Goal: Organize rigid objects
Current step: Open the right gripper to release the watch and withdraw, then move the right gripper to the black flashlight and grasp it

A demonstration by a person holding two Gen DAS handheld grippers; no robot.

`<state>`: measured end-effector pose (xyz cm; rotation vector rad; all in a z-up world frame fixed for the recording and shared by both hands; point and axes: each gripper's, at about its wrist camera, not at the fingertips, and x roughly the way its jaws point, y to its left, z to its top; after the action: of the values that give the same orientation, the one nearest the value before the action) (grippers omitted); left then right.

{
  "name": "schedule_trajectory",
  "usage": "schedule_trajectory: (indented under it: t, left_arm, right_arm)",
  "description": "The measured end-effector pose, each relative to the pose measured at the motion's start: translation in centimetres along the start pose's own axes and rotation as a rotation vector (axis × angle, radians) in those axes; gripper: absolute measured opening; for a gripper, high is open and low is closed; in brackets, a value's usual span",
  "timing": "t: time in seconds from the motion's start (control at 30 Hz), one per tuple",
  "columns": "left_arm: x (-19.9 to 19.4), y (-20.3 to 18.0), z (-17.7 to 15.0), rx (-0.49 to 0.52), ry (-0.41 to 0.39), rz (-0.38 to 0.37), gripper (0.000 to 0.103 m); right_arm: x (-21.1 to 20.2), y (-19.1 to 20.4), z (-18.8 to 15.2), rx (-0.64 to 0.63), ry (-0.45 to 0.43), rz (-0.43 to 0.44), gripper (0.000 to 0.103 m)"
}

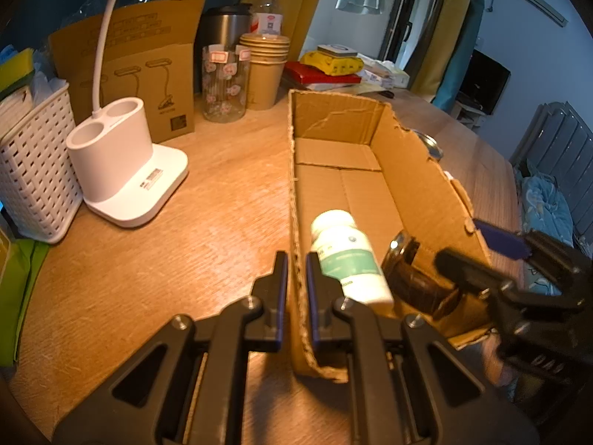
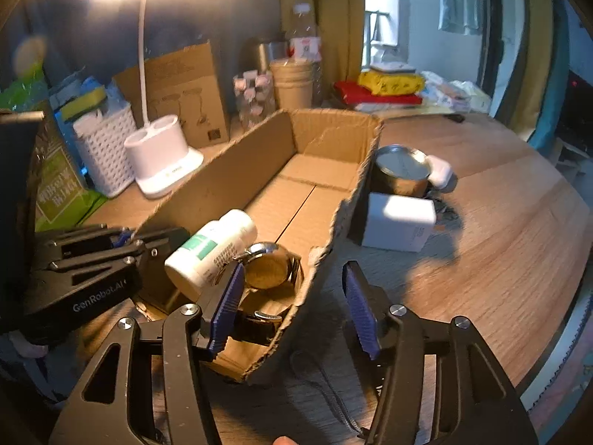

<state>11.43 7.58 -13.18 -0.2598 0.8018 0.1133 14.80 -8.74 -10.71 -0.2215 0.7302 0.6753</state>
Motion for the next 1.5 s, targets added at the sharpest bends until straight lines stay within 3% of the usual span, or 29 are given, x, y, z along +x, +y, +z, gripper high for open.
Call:
schedule_trajectory:
  t: [0.07,0.27,0.53,1.1,1.5]
  left_arm:
    - [0.0,0.0,0.0,0.0,0.0,0.0,0.01]
    - [0.0,0.0,0.0,0.0,0.0,0.0,0.01]
    - [0.0,0.0,0.0,0.006,-0.002,0.0,0.01]
    - [0.0,0.0,0.0,0.009,-0.004,0.003,0.01]
    - [0.0,-0.1,0.0,0.007,-0.003,0.002,0.01]
  right_arm:
    - [-0.9,-0.7,0.2,0.019,-0.033,-0.01,0.065]
    - [-3.4,-3.2,0.5,0.075,-0.108,-0.076,0.066]
    - [-4.9,-6.1,0.2,0.122,-0.137,-0.159,0.066]
    - [-4.8,-7.1,-1.4,0.12,-0.105,-0.199,0.066]
    - [-3.8,-6.9,-3.2,0.103,-0.049,-0.168,0.066]
